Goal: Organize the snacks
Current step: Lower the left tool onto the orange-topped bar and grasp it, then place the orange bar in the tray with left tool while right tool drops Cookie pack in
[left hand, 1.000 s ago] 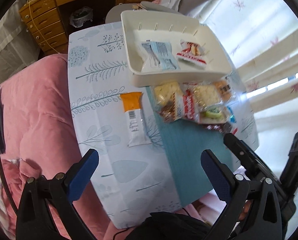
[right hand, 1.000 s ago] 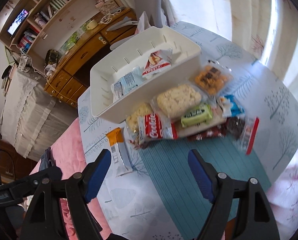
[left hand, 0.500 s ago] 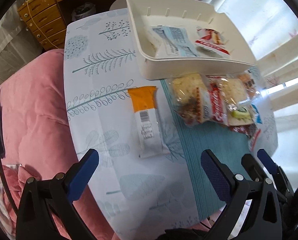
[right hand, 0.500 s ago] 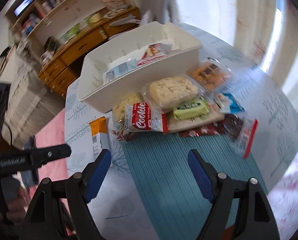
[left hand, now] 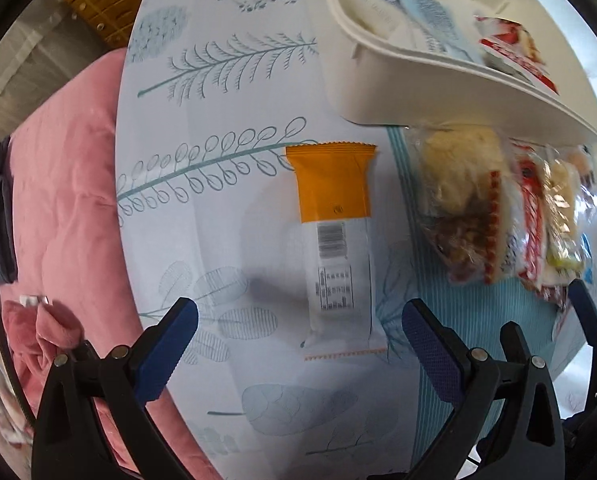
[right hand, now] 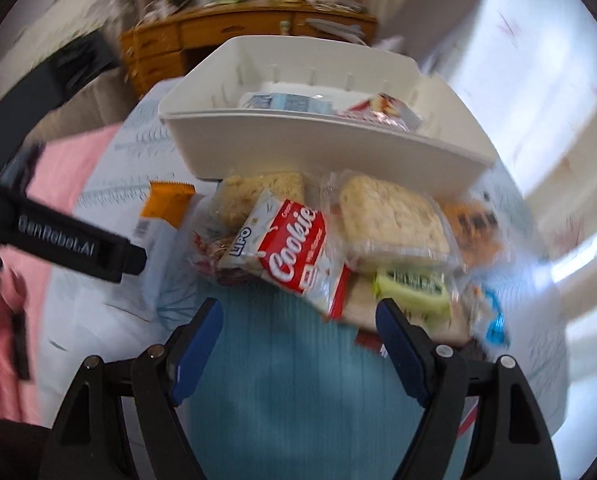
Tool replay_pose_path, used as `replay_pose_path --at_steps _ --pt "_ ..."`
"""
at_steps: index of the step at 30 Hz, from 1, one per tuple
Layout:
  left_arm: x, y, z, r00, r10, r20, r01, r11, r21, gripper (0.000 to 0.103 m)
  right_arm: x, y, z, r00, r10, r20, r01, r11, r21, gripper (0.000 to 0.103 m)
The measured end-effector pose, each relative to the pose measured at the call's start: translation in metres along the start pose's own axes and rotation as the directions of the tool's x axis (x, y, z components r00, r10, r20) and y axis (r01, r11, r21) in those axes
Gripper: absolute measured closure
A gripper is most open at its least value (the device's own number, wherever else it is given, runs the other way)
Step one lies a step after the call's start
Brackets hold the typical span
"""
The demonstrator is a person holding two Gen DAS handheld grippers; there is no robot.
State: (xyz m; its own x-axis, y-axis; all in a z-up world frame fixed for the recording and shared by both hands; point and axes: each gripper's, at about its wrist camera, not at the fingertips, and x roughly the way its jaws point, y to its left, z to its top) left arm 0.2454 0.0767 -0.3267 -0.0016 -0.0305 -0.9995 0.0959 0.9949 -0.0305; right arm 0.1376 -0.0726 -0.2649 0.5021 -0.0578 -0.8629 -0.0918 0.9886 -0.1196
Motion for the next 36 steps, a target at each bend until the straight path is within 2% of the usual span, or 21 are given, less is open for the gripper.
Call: replay_pose_path --at_steps 3,5,8,10,13,15,17,19,21,26,31,36 --pt "0.007 0.0 0.008 1.0 0.007 0.004 -0.007 1.0 -0.024 0.001 0.009 0.005 0.005 0.999 -0.039 0.021 0.041 0.994 -0.098 0.031" --pt "0.012 0.0 0.012 1.0 0.014 0.004 -0.014 0.999 -0.039 0.005 0.015 0.006 0.007 0.999 -0.036 0.026 0.039 0.99 -0.137 0.034" --pt "0.021 -0.003 0.018 1.0 0.022 -0.008 -0.023 0.998 -0.052 0.011 0.023 0.005 0.011 0.999 -0.037 0.027 0.041 0.985 -0.17 0.045" --pt "0.026 -0.003 0.022 1.0 0.028 -0.011 -0.028 0.998 -0.054 0.021 0.027 0.004 0.013 1.0 -0.025 0.014 0.027 0.985 -0.172 0.052" --pt "0.029 -0.002 0.024 1.0 0.014 -0.017 -0.015 0.998 -0.067 0.032 0.029 0.003 0.014 1.0 -0.006 0.015 0.009 0.985 -0.173 0.055" --pt "0.032 -0.003 0.025 1.0 -0.014 -0.022 0.012 0.997 -0.074 0.043 0.028 0.005 0.013 1.0 0.007 0.014 -0.004 0.983 -0.184 0.065" --pt "0.033 -0.006 0.024 1.0 -0.017 -0.02 0.016 0.998 -0.062 0.048 0.027 0.004 0.012 1.0 0.003 0.02 0.001 0.983 -0.184 0.073" --pt "0.032 -0.009 0.023 1.0 -0.019 -0.003 0.019 0.999 -0.041 0.064 0.027 0.003 0.012 1.0 0.011 0.01 -0.01 0.986 -0.168 0.077" --pt "0.032 -0.011 0.022 1.0 -0.027 -0.001 0.027 0.999 -0.022 0.064 0.026 0.002 0.014 1.0 0.023 -0.001 -0.023 0.988 -0.155 0.084" --pt "0.03 -0.005 0.012 0.999 -0.051 -0.014 0.05 0.998 -0.024 0.067 0.019 -0.004 0.017 0.997 0.07 -0.036 -0.073 0.993 -0.092 0.094" --pt "0.016 0.003 -0.005 0.997 -0.074 -0.003 0.074 0.997 -0.022 0.067 0.012 -0.01 0.015 0.988 0.132 -0.074 -0.129 0.991 0.042 0.096" --pt "-0.006 0.019 -0.021 0.991 -0.133 -0.017 0.132 0.99 -0.044 0.067 0.0 -0.012 0.011 0.967 0.234 -0.099 -0.209 0.954 0.216 0.098"
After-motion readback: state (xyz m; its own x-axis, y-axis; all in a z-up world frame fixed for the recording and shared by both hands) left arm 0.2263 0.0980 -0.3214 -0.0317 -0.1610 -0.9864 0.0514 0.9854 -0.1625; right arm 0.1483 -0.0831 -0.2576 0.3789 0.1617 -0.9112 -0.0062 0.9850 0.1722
